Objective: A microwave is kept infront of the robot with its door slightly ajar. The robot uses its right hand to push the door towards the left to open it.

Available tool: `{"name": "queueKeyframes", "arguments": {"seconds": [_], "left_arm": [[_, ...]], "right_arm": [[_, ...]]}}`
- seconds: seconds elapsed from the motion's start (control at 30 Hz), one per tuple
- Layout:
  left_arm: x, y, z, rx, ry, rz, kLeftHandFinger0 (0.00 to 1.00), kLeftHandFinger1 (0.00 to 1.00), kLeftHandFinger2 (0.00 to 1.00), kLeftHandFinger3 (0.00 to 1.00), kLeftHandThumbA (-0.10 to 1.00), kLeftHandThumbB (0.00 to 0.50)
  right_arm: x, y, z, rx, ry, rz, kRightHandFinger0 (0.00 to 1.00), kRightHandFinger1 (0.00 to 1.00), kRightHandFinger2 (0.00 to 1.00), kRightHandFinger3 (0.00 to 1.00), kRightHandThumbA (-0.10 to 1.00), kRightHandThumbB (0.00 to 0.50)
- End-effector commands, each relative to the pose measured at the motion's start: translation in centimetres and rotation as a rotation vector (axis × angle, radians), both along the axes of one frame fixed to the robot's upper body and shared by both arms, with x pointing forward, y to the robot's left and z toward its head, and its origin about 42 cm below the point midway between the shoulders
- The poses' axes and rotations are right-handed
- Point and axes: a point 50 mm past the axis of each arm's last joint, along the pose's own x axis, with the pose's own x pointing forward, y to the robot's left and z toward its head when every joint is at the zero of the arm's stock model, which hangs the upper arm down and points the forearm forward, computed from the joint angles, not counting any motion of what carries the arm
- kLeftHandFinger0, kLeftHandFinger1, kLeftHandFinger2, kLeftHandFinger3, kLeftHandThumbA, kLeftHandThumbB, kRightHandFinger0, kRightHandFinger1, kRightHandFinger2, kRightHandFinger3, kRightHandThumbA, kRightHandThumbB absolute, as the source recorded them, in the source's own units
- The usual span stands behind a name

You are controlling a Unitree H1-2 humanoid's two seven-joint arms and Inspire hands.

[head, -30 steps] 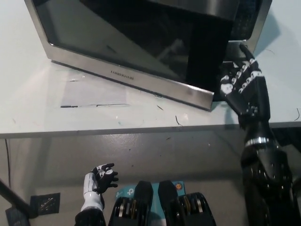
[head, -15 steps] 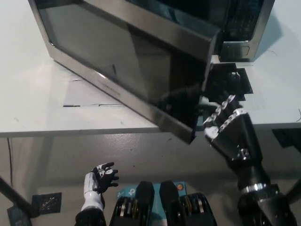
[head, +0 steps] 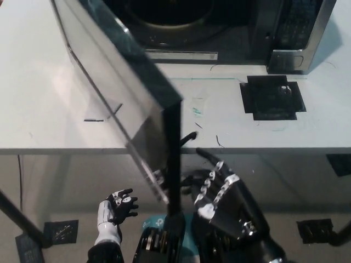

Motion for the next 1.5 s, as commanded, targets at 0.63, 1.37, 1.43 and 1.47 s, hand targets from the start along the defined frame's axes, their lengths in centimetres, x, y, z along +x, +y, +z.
{"name": "queueKeyframes", "arguments": {"seconds": [0.63, 1.37, 1.43, 1.47], "left_arm": [[1.7, -0.5, 1.5, 0.006, -0.056, 0.008, 0.39, 0.39, 0.38, 0.46, 0.07, 0.0], [1.6, -0.3, 1.5, 0.022, -0.053, 0.012, 0.39, 0.4, 0.42, 0.48, 0.05, 0.0], [1.6, -0.3, 1.5, 0.027, -0.056, 0.009, 0.39, 0.39, 0.42, 0.48, 0.05, 0.0], [1.6, -0.3, 1.5, 0.027, -0.057, 0.009, 0.4, 0.4, 0.43, 0.48, 0.06, 0.0]], "right_arm": [[-2.4, -3.7, -0.1, 0.012, 0.01, -0.001, 0.51, 0.69, 0.75, 0.88, 0.48, 0.204], [-0.8, -19.1, -7.9, -0.137, 0.127, -0.606, 0.52, 0.69, 0.73, 0.86, 0.45, 0.221], [-0.2, -19.1, -9.1, -0.113, 0.154, -0.667, 0.51, 0.68, 0.71, 0.83, 0.38, 0.22], [-0.1, -19.0, -9.4, -0.108, 0.155, -0.678, 0.52, 0.69, 0.71, 0.83, 0.37, 0.209]]}}
